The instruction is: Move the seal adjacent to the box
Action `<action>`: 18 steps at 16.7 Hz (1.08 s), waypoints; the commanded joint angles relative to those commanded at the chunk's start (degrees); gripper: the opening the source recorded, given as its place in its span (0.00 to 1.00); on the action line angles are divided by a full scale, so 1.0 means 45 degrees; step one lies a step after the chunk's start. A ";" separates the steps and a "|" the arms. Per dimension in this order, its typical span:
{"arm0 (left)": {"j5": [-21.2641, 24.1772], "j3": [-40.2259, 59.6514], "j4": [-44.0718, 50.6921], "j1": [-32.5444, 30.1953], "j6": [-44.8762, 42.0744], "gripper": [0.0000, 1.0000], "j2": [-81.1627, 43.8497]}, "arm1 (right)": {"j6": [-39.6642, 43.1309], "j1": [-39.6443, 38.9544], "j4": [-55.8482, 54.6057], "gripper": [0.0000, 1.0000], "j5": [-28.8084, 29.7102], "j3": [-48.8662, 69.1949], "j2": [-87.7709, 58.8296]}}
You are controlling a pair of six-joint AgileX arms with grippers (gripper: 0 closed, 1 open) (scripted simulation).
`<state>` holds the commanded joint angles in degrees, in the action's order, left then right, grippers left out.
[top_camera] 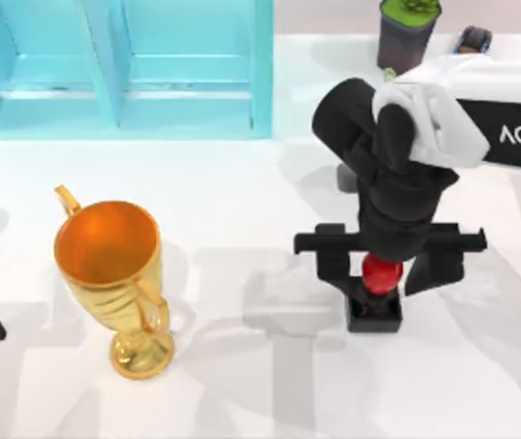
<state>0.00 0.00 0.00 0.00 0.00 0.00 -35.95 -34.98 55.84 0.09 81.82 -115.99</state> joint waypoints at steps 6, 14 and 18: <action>0.0000 0.0000 0.0000 0.0000 0.0000 1.00 0.0000 | 0.0000 0.0000 0.0000 0.02 0.0000 0.0000 0.0000; 0.0000 0.0000 0.0000 0.0000 0.0000 1.00 0.0000 | 0.0000 0.0000 0.0000 0.00 0.0000 0.0000 0.0000; 0.0000 0.0000 0.0000 0.0000 0.0000 1.00 0.0000 | -0.0022 0.0041 0.0484 0.00 0.0005 0.0371 0.0148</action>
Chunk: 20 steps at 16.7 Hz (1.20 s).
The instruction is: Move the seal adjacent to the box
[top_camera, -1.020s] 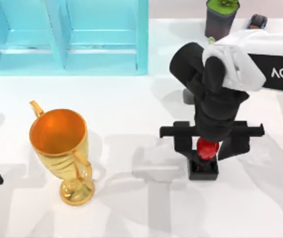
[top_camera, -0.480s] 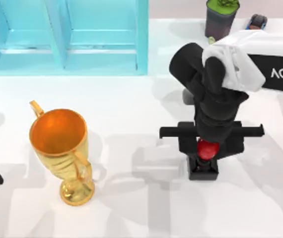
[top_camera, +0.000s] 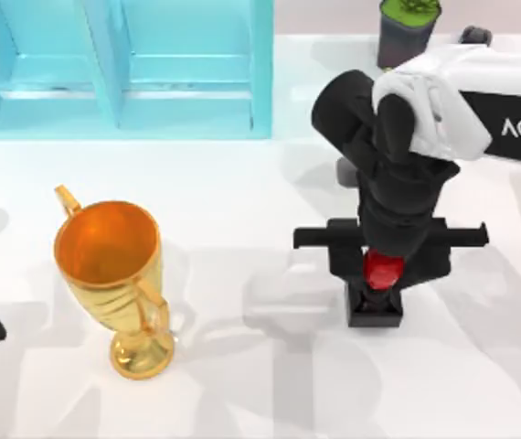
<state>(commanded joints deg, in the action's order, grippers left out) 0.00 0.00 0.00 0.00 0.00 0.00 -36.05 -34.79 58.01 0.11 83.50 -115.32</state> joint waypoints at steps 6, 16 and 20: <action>0.0000 0.0000 0.0000 0.0000 0.0000 1.00 0.0000 | 0.0035 0.0005 0.1830 0.00 -0.0007 0.1301 0.0503; 0.0000 0.0000 0.0000 0.0000 0.0000 1.00 0.0000 | 0.2489 0.1330 0.4643 0.00 -0.0301 0.4067 -0.0965; 0.0000 0.0000 0.0000 0.0000 0.0000 1.00 0.0000 | 0.4834 0.3400 0.7889 0.00 -0.0343 0.8102 -0.2533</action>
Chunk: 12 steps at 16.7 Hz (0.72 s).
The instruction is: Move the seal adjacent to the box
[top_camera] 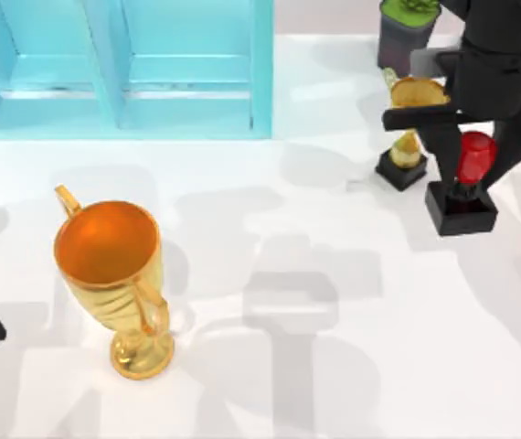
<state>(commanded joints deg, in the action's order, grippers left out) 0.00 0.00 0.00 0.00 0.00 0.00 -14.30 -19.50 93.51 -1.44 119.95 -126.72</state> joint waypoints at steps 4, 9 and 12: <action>0.0000 0.0000 0.0000 0.0000 0.0000 1.00 0.0000 | 0.1587 0.2306 0.1549 0.00 0.0202 0.3479 -0.0992; 0.0000 0.0000 0.0000 0.0000 0.0000 1.00 0.0000 | 0.2131 0.3551 0.1283 0.00 0.0371 0.4894 -0.1381; 0.0000 0.0000 0.0000 0.0000 0.0000 1.00 0.0000 | 0.2106 0.3506 0.1290 0.00 0.0376 0.4861 -0.1324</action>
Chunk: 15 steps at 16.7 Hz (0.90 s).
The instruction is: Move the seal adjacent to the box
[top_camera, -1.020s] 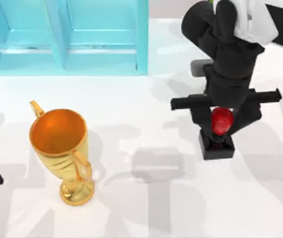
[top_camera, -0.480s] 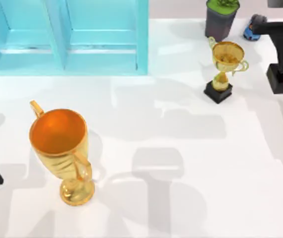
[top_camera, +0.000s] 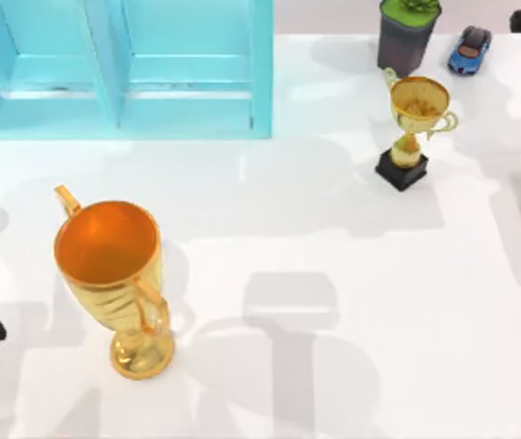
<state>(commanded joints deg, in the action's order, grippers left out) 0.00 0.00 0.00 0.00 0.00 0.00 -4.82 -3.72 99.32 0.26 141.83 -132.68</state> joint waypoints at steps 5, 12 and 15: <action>0.0000 0.0000 0.0000 0.0000 0.0000 1.00 0.0000 | -0.0028 0.0027 -0.1302 0.00 -0.0010 -0.1524 0.0419; 0.0000 0.0000 0.0000 0.0000 0.0000 1.00 0.0000 | -0.0006 -0.0004 -0.4176 0.00 -0.0020 -0.5368 0.1164; 0.0000 0.0000 0.0000 0.0000 0.0000 1.00 0.0000 | -0.0004 0.0001 -0.4237 0.00 -0.0018 -0.5433 0.1178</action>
<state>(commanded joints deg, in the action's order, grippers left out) 0.00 0.00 0.00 0.00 0.00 0.00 -4.84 -3.72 80.25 0.18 117.38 -127.37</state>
